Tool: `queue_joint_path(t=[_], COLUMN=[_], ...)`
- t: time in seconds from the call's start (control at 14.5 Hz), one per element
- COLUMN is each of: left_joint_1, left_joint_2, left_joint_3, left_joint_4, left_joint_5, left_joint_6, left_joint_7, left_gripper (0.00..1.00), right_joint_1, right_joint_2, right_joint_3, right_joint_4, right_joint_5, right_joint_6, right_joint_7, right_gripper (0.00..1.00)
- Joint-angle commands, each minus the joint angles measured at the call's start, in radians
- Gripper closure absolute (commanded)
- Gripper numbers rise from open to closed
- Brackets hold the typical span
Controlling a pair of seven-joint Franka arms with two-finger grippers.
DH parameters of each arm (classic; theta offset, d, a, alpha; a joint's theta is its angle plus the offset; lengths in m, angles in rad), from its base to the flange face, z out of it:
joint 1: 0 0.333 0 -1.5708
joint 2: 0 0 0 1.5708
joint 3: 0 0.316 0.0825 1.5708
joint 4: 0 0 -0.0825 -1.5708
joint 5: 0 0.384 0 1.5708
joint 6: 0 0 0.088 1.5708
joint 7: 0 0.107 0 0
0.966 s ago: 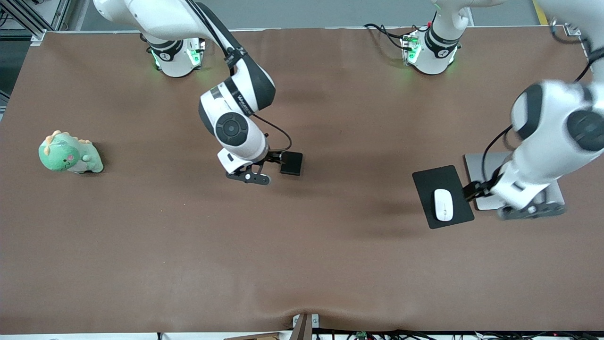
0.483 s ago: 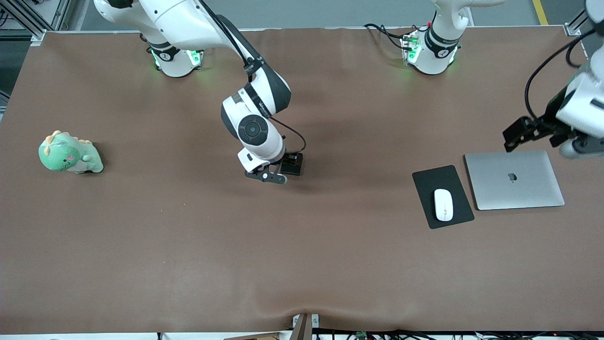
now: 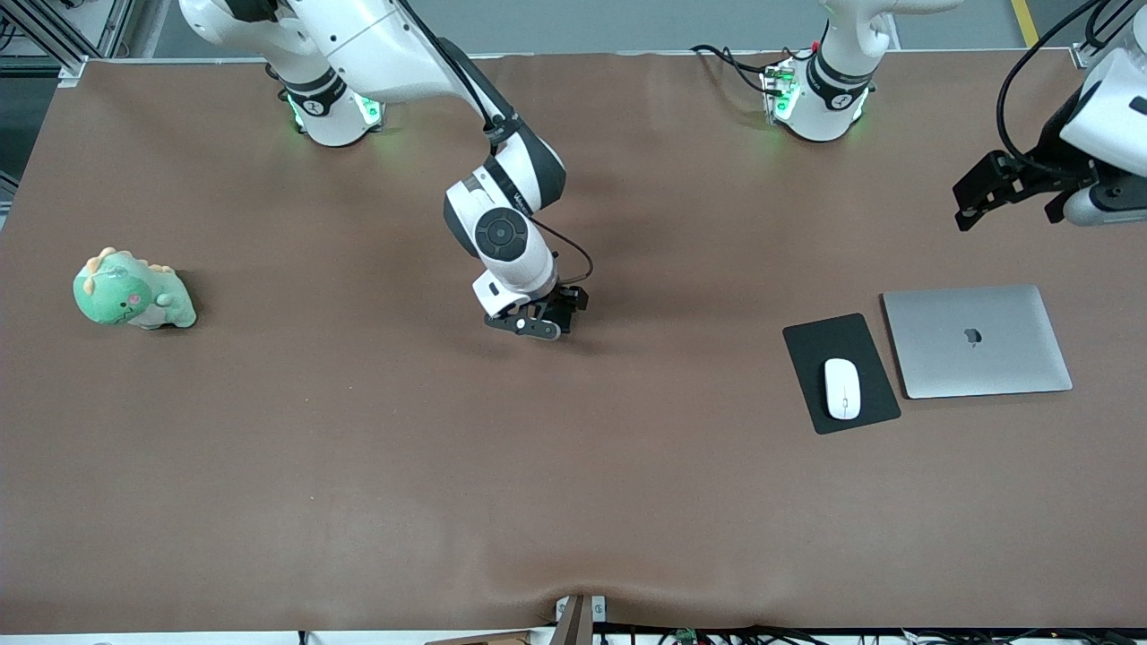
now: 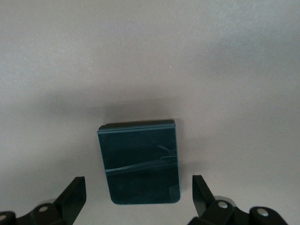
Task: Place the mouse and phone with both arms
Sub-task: 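Grasp the dark green phone with the right gripper and lift it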
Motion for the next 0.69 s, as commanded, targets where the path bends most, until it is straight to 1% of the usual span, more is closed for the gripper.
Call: queue_joint_path(t=[0.0, 0.62], left_joint_1=[-0.001, -0.002], left_joint_2=[-0.025, -0.016], left_joint_3=[0.015, 0.012], left_joint_4=[-0.03, -0.025], left_joint_5=[-0.023, -0.023], left_joint_6=[-0.005, -0.009], left_joint_7=[0.025, 0.024], left_gripper=[0.0, 0.0], right_joint_1=[0.019, 0.023], right_joint_2=[0.014, 0.063], right_joint_3=[-0.007, -0.009], right_joint_4=[-0.001, -0.001], right_joint_5=[0.02, 0.01], right_joint_6=[0.033, 0.081], right_joint_7=[0.017, 0.012], right_gripper=[0.0, 0.0])
